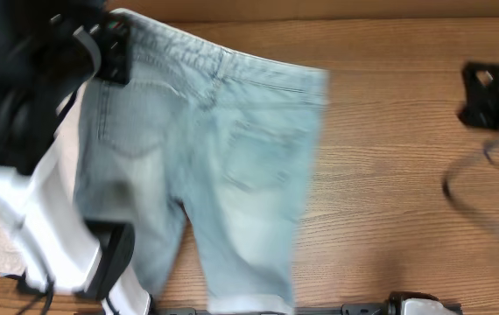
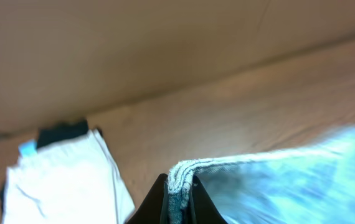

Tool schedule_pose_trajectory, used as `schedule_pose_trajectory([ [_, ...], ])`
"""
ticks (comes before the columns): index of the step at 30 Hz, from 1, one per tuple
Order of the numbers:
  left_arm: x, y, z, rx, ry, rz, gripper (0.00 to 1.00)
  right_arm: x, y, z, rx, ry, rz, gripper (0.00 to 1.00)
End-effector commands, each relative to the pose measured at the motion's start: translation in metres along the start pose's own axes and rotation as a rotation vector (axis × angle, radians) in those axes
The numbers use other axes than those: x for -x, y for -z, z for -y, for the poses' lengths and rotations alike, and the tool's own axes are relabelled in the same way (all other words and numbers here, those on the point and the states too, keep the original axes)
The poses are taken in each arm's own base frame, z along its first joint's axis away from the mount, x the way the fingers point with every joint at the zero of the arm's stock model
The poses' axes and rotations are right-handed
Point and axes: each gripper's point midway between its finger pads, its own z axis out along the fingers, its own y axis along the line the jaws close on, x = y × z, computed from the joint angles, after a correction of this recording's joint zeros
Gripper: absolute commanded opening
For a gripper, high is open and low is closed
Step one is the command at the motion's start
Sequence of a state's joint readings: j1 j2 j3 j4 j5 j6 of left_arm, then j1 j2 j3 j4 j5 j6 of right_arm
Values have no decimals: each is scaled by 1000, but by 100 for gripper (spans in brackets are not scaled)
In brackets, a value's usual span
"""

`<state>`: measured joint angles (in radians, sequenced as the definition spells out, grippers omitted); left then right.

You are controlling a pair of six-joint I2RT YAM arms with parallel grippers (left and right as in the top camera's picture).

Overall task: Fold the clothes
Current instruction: 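Lift the waistband with both grippers and drag the shorts toward the stack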

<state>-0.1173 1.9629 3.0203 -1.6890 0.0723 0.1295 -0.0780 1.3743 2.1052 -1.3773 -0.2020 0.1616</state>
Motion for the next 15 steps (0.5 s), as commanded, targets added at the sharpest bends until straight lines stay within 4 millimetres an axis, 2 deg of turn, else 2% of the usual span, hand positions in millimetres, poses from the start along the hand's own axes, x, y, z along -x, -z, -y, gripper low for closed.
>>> schedule_pose_trajectory([
  [1, -14, -68, -11, 24, 20, -123, 4, -9, -70, 25, -70, -19, -141, 4],
  [3, -28, -112, -10, -4, 26, -200, 6, -16, -111, 34, -73, -35, -212, 4],
  [6, -56, -179, -11, -19, 33, -312, 26, -33, -175, 40, -25, -56, -323, 4],
  [7, -65, -197, -12, -20, 35, -341, 40, -38, -187, 39, -2, -55, -346, 4],
  [8, -77, -218, -13, -19, 36, -380, 48, -46, -205, 39, 27, -66, -380, 6],
  [9, -89, -234, -14, -17, 37, -416, 50, -54, -221, 37, 52, -75, -409, 8],
  [11, -109, -257, -14, -23, 43, -470, 54, -68, -248, 34, 85, -83, -455, 15],
  [12, -119, -268, -15, -25, 46, -499, 58, -75, -259, 31, 100, -82, -477, 22],
  [15, -137, -283, -17, -23, 71, -547, 62, -101, -291, 9, 154, -57, -540, 39],
])
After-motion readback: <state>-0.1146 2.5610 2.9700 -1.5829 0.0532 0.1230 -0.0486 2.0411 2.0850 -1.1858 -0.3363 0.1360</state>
